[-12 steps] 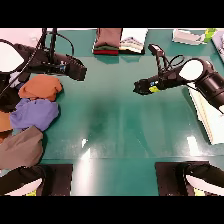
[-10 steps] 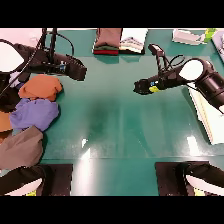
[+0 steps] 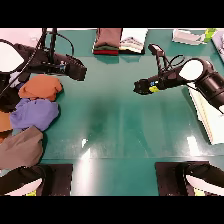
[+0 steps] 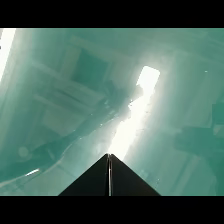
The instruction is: Fold the shirts.
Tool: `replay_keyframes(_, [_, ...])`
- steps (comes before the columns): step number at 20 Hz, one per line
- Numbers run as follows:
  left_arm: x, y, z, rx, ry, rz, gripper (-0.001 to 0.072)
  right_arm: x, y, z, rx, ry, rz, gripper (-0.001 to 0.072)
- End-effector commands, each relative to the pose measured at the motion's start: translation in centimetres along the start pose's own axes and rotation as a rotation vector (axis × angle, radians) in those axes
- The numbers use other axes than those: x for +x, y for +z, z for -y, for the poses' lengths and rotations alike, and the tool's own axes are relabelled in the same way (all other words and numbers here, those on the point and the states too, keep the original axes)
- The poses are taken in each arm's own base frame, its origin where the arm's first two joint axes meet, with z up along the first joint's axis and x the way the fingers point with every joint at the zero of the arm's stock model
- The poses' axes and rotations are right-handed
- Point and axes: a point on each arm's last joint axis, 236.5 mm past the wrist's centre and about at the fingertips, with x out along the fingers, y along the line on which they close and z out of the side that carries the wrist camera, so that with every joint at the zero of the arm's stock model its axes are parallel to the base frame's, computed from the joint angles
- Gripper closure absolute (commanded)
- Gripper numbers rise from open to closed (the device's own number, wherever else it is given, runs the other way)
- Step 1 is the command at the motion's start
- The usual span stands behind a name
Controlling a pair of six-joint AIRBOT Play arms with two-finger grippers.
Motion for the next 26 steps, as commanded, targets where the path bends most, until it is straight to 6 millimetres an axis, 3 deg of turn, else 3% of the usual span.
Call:
replay_keyframes(1, [0.0, 0.4, 0.2, -0.008, -0.008, 0.017, 0.0679, 0.0, 0.0, 0.0, 0.0, 0.0, 0.0, 0.0686])
replay_keyframes(2, [0.0, 0.9, -0.1, 0.011, 0.002, 0.04, 0.0679, 0.0, 0.0, 0.0, 0.0, 0.0, 0.0, 0.0686])
replay_keyframes(3, [0.0, 1.1, -1.6, 0.068, 0.069, 0.044, 0.0678, 0.0, 0.0, 0.0, 0.0, 0.0, -0.001, 0.0686])
replay_keyframes(4, [-0.3, 1.0, -4.8, 0.098, 0.201, 0.032, 0.0665, 0.0, 0.0, 0.0, 0.0, 0.0, -0.001, 0.0686])
replay_keyframes(5, [-0.9, 0.9, -8.2, 0.074, 0.328, 0.024, 0.0398, 0.0, 0.0, 0.0, 0.0, 0.0, 0.0, 0.0687])
replay_keyframes(6, [-1.6, 0.6, -12.0, 0.021, 0.444, 0.015, 0.0054, 0.0, 0.0, 0.0, 0.0, 0.0, 0.0, 0.0686])
replay_keyframes(8, [-1.8, -2.0, -18.1, -0.079, 0.555, -0.069, 0.0024, 0.0, 0.0, 0.0, 0.0, 0.0, -0.001, 0.0686])
replay_keyframes(11, [0.3, -8.4, -24.9, -0.221, 0.627, -0.269, 0.0023, 0.0, 0.0, 0.0, 0.0, 0.0, 0.0, 0.0687])
replay_keyframes(14, [4.1, -14.7, -29.2, -0.295, 0.638, -0.437, 0.0023, 0.0, 0.0, 0.0, 0.0, 0.0, -0.001, 0.0686])
replay_keyframes(16, [6.3, -17.9, -31.4, -0.332, 0.64, -0.506, 0.0023, 0.0, 0.0, 0.0, 0.0, 0.0, -0.001, 0.0686])
replay_keyframes(19, [8.6, -20.8, -33.1, -0.396, 0.64, -0.545, 0.0024, 0.0, 0.0, 0.0, 0.0, 0.0, 0.0, 0.0687])
replay_keyframes(21, [9.2, -21.1, -33.2, -0.397, 0.635, -0.545, 0.0026, 0.0, 0.0, 0.0, 0.0, 0.0, 0.002, 0.0687])
replay_keyframes(22, [9.1, -20.8, -33.2, -0.396, 0.636, -0.54, 0.0133, 0.0, 0.1, 0.0, 0.0, 0.001, 0.005, 0.0687])
replay_keyframes(24, [8.4, -20.1, -33.2, -0.394, 0.64, -0.542, 0.0598, 0.0, 0.6, -0.1, 0.0, 0.002, 0.024, 0.0687])
replay_keyframes(25, [7.9, -19.4, -33.2, -0.389, 0.643, -0.536, 0.0671, -0.2, 0.8, -0.2, -0.002, 0.004, 0.037, 0.0687])
replay_keyframes(26, [7.0, -18.0, -33.2, -0.388, 0.651, -0.512, 0.0672, -0.6, 1.2, -0.3, -0.004, 0.006, 0.056, 0.0687])
